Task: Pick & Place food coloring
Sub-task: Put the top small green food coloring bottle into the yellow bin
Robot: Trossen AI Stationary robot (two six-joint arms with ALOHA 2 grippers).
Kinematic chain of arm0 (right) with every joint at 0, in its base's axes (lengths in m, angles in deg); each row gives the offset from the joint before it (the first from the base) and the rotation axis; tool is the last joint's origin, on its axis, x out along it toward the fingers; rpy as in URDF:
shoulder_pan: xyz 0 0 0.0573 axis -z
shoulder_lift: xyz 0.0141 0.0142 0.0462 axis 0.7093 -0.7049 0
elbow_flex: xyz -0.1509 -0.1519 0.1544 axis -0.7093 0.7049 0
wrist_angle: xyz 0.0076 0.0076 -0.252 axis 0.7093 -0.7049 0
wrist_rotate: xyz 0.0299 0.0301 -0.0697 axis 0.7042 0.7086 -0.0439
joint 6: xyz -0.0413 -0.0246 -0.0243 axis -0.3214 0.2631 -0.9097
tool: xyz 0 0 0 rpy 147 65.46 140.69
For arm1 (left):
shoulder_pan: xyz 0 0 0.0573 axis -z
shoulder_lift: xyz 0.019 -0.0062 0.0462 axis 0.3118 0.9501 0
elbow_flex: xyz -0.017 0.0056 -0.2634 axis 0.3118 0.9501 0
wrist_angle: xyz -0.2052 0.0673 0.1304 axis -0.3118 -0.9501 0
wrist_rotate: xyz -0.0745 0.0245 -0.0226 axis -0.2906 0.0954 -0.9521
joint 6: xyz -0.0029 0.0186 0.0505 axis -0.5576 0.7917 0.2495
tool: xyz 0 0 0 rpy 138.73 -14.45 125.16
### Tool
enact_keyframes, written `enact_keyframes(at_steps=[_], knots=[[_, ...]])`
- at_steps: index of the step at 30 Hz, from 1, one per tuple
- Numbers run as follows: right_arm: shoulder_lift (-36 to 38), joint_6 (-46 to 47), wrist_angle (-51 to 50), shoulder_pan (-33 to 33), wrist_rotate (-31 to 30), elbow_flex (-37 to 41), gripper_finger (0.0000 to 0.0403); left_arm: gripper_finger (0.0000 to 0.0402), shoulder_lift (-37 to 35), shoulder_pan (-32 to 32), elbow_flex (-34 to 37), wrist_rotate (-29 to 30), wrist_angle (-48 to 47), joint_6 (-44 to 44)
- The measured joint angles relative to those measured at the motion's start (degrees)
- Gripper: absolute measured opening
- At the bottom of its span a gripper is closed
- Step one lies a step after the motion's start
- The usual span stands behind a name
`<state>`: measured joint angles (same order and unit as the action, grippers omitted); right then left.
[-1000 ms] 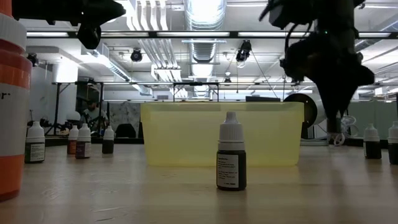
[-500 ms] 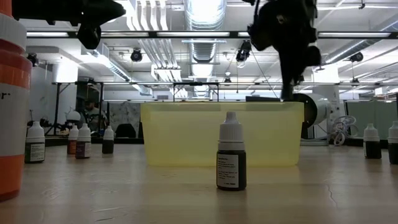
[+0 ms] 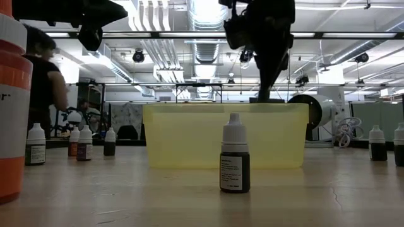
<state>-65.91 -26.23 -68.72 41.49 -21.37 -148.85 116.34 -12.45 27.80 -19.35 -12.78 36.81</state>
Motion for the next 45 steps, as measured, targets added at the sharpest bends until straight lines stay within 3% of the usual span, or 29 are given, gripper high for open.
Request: enact_keyframes(at_steps=[14,30,45], knots=[[-5.49,-14.62,-1.67,-0.07,-0.14,-3.52,0.0059,0.0000,0.00,-0.01,0.02,-0.02,-0.41,0.00],[-12.64,-18.00,-1.62,-0.04,-0.18,-3.58,0.0059,0.0000,-0.01,-0.01,0.02,-0.01,-0.78,0.00],[-13.75,-19.10,0.18,0.53,-1.94,-3.64,0.0059,0.0000,-0.02,0.01,0.02,-0.02,-0.78,0.00]])
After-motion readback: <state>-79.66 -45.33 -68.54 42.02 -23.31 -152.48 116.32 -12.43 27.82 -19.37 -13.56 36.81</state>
